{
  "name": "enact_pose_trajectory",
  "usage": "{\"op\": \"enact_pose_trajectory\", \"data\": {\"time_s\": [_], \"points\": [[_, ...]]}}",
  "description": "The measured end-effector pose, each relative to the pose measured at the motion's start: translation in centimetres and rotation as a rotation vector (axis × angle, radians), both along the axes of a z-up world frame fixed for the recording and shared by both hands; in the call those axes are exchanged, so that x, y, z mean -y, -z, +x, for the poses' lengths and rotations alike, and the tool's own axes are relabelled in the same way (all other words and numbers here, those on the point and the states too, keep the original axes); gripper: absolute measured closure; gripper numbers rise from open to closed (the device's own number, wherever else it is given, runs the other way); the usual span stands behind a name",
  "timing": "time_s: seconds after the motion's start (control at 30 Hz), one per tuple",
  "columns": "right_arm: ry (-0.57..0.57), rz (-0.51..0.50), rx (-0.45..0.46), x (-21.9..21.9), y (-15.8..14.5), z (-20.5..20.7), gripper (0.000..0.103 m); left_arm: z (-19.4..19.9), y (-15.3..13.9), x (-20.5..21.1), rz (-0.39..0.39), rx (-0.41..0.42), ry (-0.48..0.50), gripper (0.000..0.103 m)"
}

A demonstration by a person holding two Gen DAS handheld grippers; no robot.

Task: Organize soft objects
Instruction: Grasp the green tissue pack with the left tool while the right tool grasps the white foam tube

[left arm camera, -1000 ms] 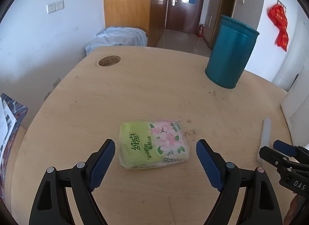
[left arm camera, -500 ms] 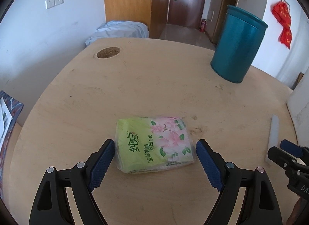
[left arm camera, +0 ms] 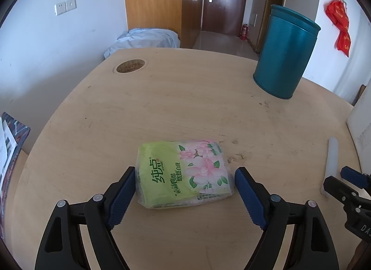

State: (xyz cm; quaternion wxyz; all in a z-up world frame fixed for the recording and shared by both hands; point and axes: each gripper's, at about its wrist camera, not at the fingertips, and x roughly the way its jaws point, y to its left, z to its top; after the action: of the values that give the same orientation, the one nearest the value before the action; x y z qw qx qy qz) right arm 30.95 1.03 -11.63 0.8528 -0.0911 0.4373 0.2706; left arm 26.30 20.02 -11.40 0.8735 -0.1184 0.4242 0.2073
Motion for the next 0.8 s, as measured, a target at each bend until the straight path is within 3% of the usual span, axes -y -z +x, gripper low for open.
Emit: {"op": "enact_pose_trajectory", "data": {"time_s": [0.23, 0.3, 0.37, 0.4, 0.8], "points": [[-0.009, -0.013, 0.029, -0.4, 0.1, -0.2, 0.036, -0.2, -0.3, -0.1, -0.017, 0.024, 0.014, 0.029], [-0.017, -0.01, 0.03, -0.4, 0.1, -0.2, 0.041, -0.2, -0.3, 0.1, -0.022, 0.031, 0.028, 0.033], [-0.036, 0.004, 0.022, -0.5, 0.0, -0.4, 0.055, -0.3, -0.4, 0.4, -0.026, 0.036, 0.04, 0.036], [-0.047, 0.012, 0.016, -0.6, -0.1, -0.4, 0.058, -0.3, -0.4, 0.4, -0.03, 0.04, 0.05, 0.037], [-0.042, 0.068, -0.008, 0.0, -0.4, -0.4, 0.073, -0.7, -1.1, 0.6, -0.063, 0.102, 0.096, 0.064]]}}
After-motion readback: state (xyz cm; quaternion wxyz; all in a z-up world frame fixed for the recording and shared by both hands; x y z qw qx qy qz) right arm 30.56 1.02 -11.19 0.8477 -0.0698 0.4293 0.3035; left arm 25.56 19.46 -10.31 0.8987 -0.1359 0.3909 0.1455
